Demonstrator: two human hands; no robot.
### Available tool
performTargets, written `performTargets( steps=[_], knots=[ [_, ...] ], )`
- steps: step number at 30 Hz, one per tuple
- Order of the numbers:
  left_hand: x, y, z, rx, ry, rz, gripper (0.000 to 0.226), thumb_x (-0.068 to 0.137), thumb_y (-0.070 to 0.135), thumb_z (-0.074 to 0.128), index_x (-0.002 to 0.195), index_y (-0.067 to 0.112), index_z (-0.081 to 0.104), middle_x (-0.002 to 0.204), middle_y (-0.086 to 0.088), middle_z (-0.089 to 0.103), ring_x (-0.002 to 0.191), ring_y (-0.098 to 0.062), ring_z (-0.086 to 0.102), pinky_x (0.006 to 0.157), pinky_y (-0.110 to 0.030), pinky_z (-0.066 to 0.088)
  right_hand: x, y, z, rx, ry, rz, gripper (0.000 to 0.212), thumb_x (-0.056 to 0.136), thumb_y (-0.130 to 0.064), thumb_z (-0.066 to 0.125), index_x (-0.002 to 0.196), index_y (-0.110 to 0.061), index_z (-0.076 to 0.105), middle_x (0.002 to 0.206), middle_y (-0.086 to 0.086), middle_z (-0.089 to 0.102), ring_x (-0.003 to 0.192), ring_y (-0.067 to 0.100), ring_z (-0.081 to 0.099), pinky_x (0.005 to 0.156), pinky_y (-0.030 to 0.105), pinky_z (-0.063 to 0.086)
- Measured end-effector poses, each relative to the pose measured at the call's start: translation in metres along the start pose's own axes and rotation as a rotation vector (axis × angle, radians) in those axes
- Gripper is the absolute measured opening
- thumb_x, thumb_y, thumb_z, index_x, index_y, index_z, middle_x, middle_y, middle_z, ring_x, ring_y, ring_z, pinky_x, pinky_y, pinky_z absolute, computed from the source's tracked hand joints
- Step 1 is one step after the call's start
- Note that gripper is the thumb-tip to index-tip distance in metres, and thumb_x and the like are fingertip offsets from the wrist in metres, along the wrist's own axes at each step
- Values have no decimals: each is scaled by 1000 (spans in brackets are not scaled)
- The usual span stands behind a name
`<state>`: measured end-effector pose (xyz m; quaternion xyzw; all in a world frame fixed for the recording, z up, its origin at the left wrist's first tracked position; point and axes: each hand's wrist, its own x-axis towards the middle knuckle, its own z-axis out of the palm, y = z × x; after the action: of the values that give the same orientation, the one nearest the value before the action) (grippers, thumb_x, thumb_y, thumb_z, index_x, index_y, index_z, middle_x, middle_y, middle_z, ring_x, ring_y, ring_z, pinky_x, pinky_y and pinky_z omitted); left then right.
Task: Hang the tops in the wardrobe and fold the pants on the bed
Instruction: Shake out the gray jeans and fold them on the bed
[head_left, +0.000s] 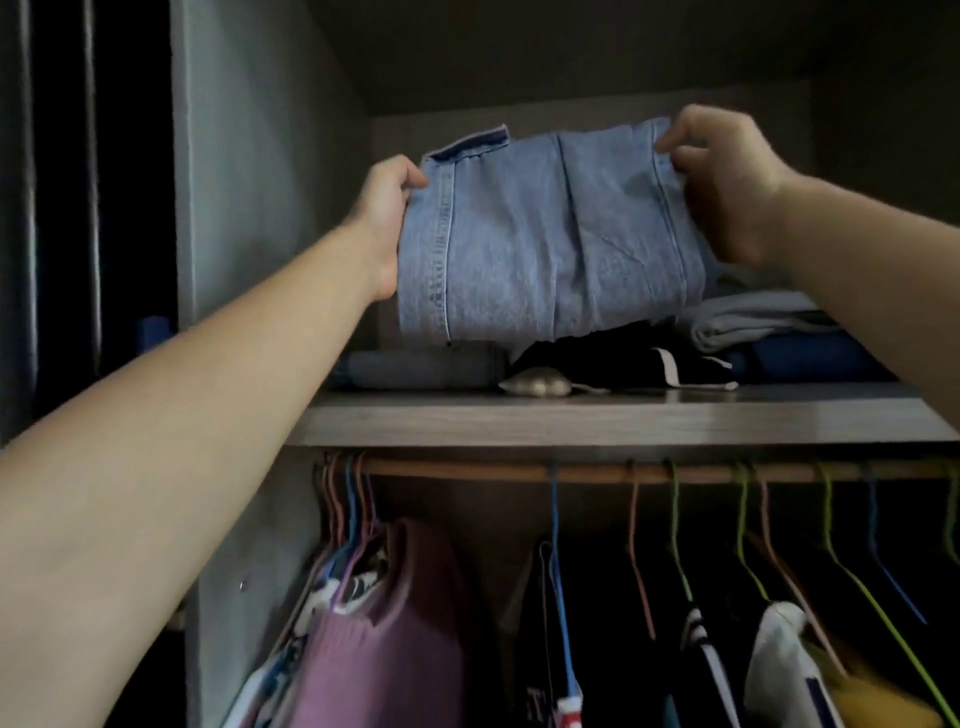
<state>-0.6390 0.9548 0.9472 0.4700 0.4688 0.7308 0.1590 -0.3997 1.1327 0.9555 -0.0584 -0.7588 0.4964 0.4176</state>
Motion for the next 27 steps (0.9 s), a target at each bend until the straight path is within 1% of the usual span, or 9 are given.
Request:
performTargets(
  steps=[5, 8, 13, 18, 20, 21, 24, 26, 27],
  knots=[
    [56, -10, -35, 42, 19, -20, 17, 80, 26, 43, 76, 13, 54, 71, -5, 61, 58, -23, 60, 60, -29, 51, 56, 14, 31, 0, 44, 5, 44, 62, -28, 51, 93, -16, 80, 96, 6, 75, 79, 25, 75, 64, 37, 60],
    [78, -9, -55, 78, 87, -52, 16, 81, 23, 42, 81, 12, 54, 69, -6, 61, 54, -24, 62, 55, -29, 52, 85, 24, 52, -3, 20, -2, 38, 59, -21, 49, 92, -16, 69, 91, 6, 69, 79, 27, 70, 72, 37, 60],
    [106, -4, -84, 195, 244, -66, 12, 78, 18, 42, 77, 13, 53, 68, -5, 60, 53, -24, 60, 59, -28, 51, 122, 40, 86, -50, -42, 51, 30, 55, -19, 50, 83, -13, 54, 76, 6, 59, 70, 26, 61, 70, 33, 54],
    [129, -15, -99, 438, 375, -106, 15, 81, 12, 39, 68, 13, 48, 57, -8, 53, 44, -25, 53, 52, -23, 42, 154, 73, 114, -23, -128, 72, 9, 64, -13, 46, 71, -16, 42, 59, 3, 48, 55, 20, 50, 53, 25, 44],
    [137, -24, -103, 611, 362, -161, 23, 86, 6, 39, 65, 9, 48, 42, -10, 53, 31, -20, 51, 41, -18, 41, 164, 91, 120, -213, -155, 133, 4, 78, -9, 49, 82, -10, 51, 71, 9, 58, 66, 25, 59, 62, 32, 53],
    [139, -29, -103, 699, 338, -218, 25, 88, 6, 40, 64, 7, 49, 43, -12, 54, 31, -22, 52, 42, -19, 41, 166, 98, 121, -349, -172, 176, 7, 88, -7, 49, 92, -6, 54, 83, 14, 62, 76, 29, 64, 69, 38, 58],
    [145, -40, -100, 921, 375, -270, 12, 91, 16, 53, 86, 5, 55, 78, -14, 53, 57, -26, 46, 57, -26, 38, 164, 110, 119, -709, -231, 261, 13, 100, -12, 48, 102, 0, 52, 110, 16, 62, 94, 32, 69, 77, 42, 62],
    [150, -45, -99, 1015, 385, -192, 30, 93, 24, 57, 119, 8, 55, 106, -11, 53, 75, -28, 50, 64, -28, 40, 161, 108, 118, -764, -247, 275, 21, 103, -20, 46, 102, -3, 58, 119, 14, 60, 91, 30, 70, 68, 38, 63],
    [148, -47, -97, 1075, 334, -178, 42, 94, 28, 58, 132, 11, 52, 124, -9, 54, 95, -31, 55, 72, -32, 43, 160, 105, 117, -751, -253, 288, 26, 104, -26, 47, 111, -5, 59, 123, 11, 57, 89, 30, 70, 65, 37, 62]
  ],
)
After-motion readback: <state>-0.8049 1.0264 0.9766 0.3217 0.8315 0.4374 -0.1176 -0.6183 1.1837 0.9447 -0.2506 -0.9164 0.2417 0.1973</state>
